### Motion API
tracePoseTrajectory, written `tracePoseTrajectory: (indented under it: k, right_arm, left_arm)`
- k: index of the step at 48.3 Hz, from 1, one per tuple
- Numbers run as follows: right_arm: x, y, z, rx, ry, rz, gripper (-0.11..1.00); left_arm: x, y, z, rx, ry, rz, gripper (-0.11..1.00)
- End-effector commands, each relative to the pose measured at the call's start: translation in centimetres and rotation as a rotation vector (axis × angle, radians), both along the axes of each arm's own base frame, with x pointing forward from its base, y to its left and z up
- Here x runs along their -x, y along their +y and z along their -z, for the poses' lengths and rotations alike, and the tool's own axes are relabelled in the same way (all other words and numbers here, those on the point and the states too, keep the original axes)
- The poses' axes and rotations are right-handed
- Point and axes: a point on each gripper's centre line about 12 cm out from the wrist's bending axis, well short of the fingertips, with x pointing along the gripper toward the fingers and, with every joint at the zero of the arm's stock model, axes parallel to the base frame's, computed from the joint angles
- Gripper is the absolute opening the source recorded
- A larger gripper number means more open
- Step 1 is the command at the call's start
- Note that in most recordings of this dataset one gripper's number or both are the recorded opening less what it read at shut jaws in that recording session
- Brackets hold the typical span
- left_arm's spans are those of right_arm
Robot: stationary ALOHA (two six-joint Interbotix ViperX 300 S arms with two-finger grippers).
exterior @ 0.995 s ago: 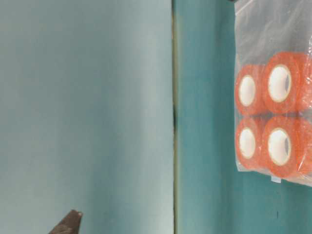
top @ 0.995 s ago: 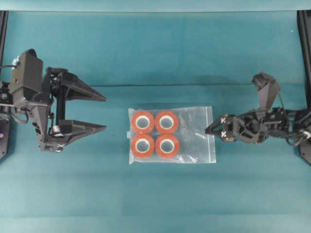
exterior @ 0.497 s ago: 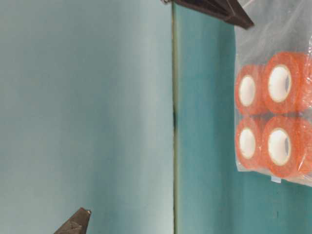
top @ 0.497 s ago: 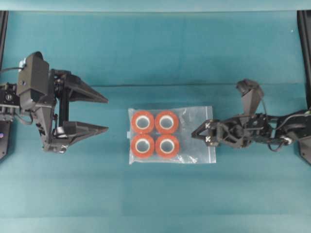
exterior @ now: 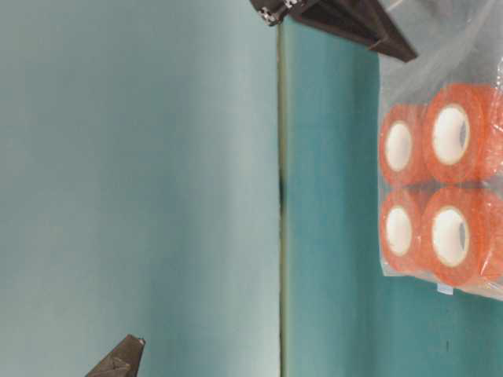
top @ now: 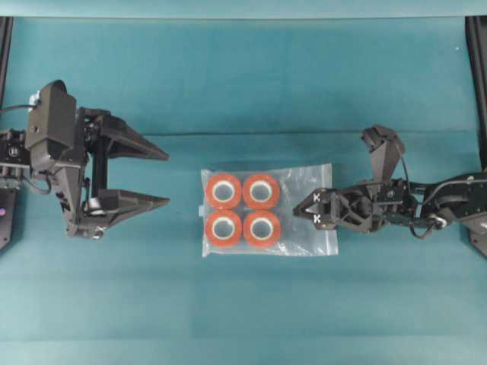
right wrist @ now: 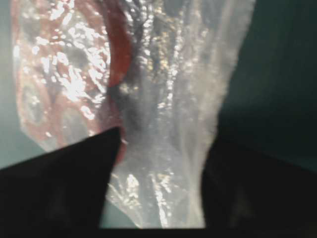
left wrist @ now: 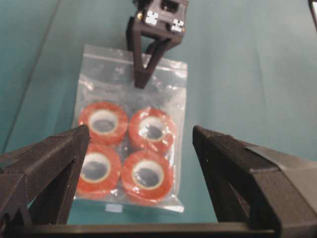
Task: Hand over the clear zip bag and make it stand upright.
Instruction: 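Close the right gripper on the bag's right edge, then lift the bag with the right gripper and swing it upright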
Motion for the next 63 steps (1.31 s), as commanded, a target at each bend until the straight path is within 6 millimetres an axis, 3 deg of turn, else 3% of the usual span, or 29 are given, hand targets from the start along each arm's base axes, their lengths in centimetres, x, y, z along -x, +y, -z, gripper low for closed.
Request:
tracePoseTrajectory:
  k: [1,10,14,26,46,63]
  right_arm:
    - [0.0,0.0,-0.1,-0.014,0.008,0.005,0.63]
    - [0.1,-0.2,0.1,-0.024,0.038,0.008,0.12]
    - [0.0,-0.4,0.0,-0.022,0.033,0.012,0.0]
    - [-0.3,-0.6,-0.7,0.004,0.032,-0.022,0.0]
    - [-3.3,-1.8,-7.8,0.123,0.013,-0.221,0.0]
    - [-5.6,-3.4,-12.2,0.18,0.038,-0.338,0.0]
  left_arm:
    - [-0.1,0.0,-0.7,-0.006,-0.021,0.002,0.91]
    - [-0.1,0.0,-0.6,-0.006,-0.021,0.002,0.91]
    - [-0.1,0.0,-0.7,-0.006,-0.023,0.002,0.91]
    - [0.0,0.0,-0.4,-0.006,-0.015,0.004,0.91]
    - [0.1,0.1,-0.2,-0.01,-0.009,0.0,0.91]
    - [0.1,0.1,-0.1,-0.01,-0.012,-0.001,0.91]
